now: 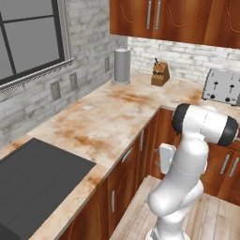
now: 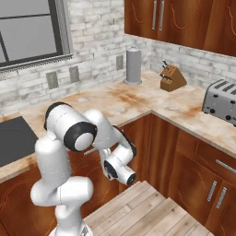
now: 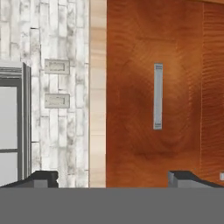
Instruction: Take a straw from the drawer in front and place it inside the glass cup on the dining counter.
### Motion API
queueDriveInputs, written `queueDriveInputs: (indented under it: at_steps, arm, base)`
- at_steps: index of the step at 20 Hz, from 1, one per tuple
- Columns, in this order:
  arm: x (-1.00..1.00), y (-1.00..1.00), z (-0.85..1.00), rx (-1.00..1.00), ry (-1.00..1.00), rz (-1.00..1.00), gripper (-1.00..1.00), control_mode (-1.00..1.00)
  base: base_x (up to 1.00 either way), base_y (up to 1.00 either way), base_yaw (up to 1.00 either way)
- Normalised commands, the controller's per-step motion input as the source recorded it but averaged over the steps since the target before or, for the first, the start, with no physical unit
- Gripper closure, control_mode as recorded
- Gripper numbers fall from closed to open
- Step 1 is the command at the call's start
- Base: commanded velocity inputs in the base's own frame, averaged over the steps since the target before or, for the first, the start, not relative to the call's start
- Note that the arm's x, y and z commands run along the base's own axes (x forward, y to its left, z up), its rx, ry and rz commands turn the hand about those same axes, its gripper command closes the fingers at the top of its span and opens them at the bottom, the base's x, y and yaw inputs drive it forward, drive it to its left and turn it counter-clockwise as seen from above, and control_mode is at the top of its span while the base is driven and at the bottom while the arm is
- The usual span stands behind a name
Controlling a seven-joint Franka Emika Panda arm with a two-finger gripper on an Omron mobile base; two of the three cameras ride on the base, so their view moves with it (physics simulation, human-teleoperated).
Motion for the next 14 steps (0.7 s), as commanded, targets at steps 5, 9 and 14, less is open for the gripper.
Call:
queueDriveInputs:
  at_steps: [5, 9, 14]
  arm:
    - [0.36, 0.11, -0.22, 0.06, 0.0, 0.03, -1.0, -1.0]
    - [0.3, 0.14, -0.24, 0.06, 0.0, 0.05, -1.0, -1.0]
    - [0.28, 0.24, -0.25, 0.06, 0.0, 0.07, -1.0, -1.0]
  base:
    - [0.0, 0.0, 0.0]
    - [0.0, 0.0, 0.0]
    - [0.0, 0.0, 0.0]
